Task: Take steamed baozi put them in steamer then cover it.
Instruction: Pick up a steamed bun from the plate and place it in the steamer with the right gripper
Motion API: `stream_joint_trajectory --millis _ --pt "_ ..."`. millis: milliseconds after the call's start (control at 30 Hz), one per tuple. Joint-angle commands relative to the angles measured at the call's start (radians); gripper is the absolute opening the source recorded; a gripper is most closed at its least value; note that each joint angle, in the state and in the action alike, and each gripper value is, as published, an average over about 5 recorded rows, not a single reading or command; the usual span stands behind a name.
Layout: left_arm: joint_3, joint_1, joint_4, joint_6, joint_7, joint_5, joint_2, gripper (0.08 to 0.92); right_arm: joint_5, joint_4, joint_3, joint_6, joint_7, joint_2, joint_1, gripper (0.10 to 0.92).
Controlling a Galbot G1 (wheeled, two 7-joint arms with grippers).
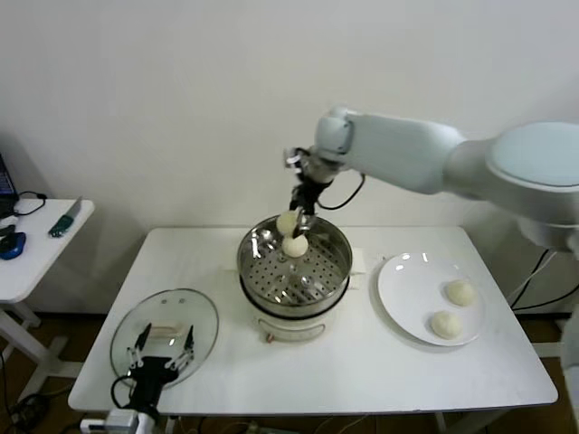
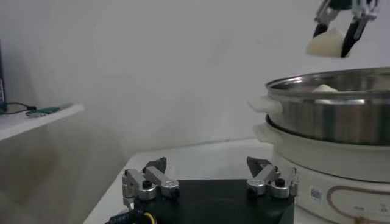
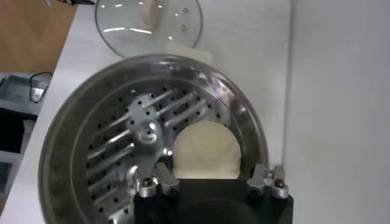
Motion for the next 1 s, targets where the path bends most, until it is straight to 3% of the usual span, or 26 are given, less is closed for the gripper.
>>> stream_joint_trajectory --millis 33,733,1000 --pt "0.000 0.000 0.005 0.012 0.000 -0.010 0.014 0.823 0.035 -0.042 -0.046 -0.015 0.032 0.141 -0.083 0.702" --pt "-0.010 -0.021 0.032 0.020 0.011 -0.023 0.015 0.823 -0.066 -0.103 -0.035 0.004 0.011 0.159 -0.179 0.714" --pt "-0.009 -0.025 0.031 0.023 0.009 -0.020 0.013 0.823 -0.066 -0.060 -0.028 0.002 0.010 0.120 -0.143 0.806"
